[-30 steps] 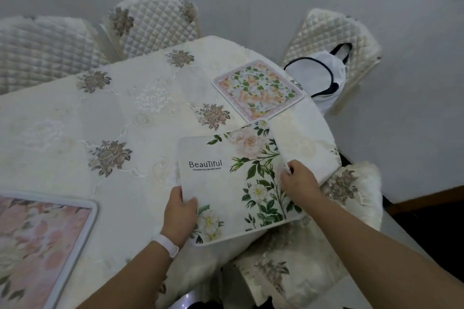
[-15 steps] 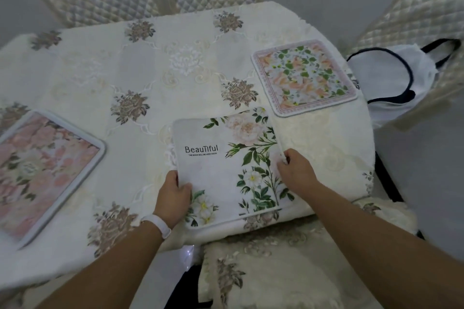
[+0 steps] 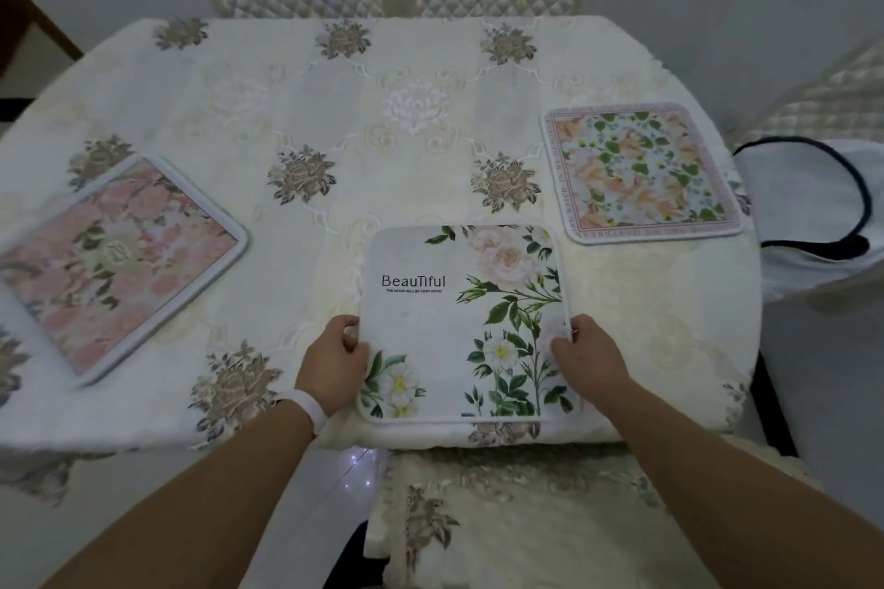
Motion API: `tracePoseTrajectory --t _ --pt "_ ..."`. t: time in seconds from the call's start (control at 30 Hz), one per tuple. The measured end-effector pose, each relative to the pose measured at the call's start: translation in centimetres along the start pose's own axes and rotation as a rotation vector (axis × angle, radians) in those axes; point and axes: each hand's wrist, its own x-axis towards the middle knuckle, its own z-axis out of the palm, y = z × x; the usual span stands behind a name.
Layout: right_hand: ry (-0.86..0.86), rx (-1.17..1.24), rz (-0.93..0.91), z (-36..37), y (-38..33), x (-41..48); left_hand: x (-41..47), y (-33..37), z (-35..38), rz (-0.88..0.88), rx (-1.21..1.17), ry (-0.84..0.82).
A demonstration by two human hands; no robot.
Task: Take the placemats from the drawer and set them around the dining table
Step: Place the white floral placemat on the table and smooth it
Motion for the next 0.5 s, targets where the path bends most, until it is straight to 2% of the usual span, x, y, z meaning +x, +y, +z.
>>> tracePoseTrajectory --t 0.07,0.13,0.27,0.37,0.5 --pt "0.027 0.003 0.010 0.4 -0.1 0.2 0.0 -0.2 0.0 0.008 0.024 -0.007" --pt "0.083 -0.014 -0.017 0.6 -0.4 0.4 0.3 -0.4 0.0 0.092 0.123 0.028" --pt "0.205 -0.369 -0.290 1.8 -1.1 0.8 1.5 -0.5 1.3 0.468 0.452 0.043" --pt "0.071 -0.520 -0.480 3.6 -2.4 1.0 3.0 0.6 3.3 0.635 0.648 -0.067" --pt "-0.029 -0.626 -0.569 6.3 -4.9 3.0 6.1 1.9 4.8 0.665 0.752 -0.081"
